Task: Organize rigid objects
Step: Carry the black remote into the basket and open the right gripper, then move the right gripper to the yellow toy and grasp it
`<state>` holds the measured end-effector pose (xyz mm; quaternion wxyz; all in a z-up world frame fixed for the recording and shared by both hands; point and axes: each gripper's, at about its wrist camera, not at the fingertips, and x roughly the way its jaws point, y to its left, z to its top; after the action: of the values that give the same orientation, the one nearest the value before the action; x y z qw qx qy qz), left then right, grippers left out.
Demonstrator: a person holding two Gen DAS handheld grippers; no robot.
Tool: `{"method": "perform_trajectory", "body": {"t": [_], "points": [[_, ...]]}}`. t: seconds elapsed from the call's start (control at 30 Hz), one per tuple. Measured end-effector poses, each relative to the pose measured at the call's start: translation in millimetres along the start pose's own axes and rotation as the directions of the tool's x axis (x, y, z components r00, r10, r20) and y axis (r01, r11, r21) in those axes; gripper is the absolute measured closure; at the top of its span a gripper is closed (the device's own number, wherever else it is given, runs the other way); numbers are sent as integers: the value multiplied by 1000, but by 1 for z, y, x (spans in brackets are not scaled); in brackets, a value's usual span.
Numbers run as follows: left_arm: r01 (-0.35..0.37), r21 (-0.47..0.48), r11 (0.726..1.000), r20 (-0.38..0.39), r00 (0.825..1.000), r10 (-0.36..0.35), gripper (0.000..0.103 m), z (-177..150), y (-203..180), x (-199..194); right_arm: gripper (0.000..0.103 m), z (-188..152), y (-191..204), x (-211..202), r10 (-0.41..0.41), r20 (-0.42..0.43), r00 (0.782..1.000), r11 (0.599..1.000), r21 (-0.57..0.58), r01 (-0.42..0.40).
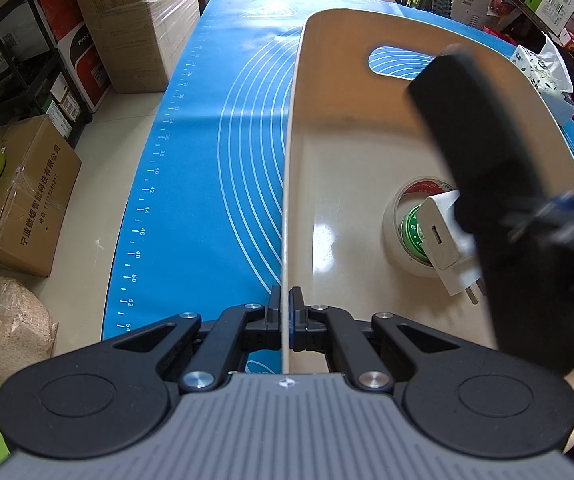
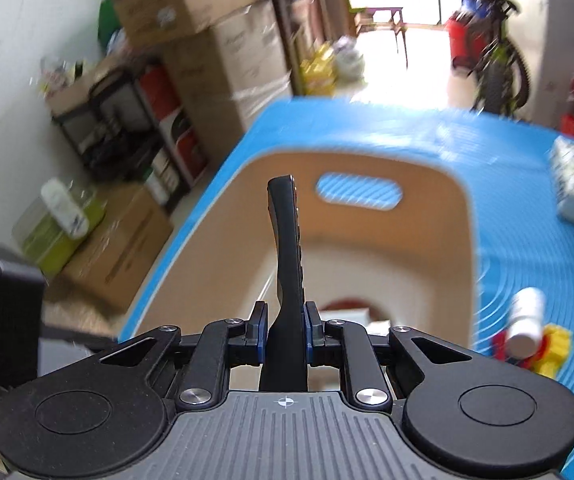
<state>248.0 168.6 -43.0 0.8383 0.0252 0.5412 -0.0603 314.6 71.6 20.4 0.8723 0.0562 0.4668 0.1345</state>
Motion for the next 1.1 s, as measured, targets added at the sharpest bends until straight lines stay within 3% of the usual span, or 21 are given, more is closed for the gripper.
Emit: {"method": "perform_trajectory", "body": {"t": [0.2,0.67,0.9,1.1], "points": [[2,-3,1000,-2,1000,-2,100,0,1,1,75,-15,8,28,3,-112,994,999,-50,-9],[-6,3,1000,-4,1000,6,100,1,-1,3,74,-30,-8,58,-54,-251,966,998,-45,44],[-6,3,1000,-4,1000,6,100,1,0,2,61,-25,-12,40,-35,-210,977,999,-40,27],[-7,4,1000,-3,1000,7,100,1,0,2,53,-18,-22,-3,-48,-114,992,998,-49,43]]}}
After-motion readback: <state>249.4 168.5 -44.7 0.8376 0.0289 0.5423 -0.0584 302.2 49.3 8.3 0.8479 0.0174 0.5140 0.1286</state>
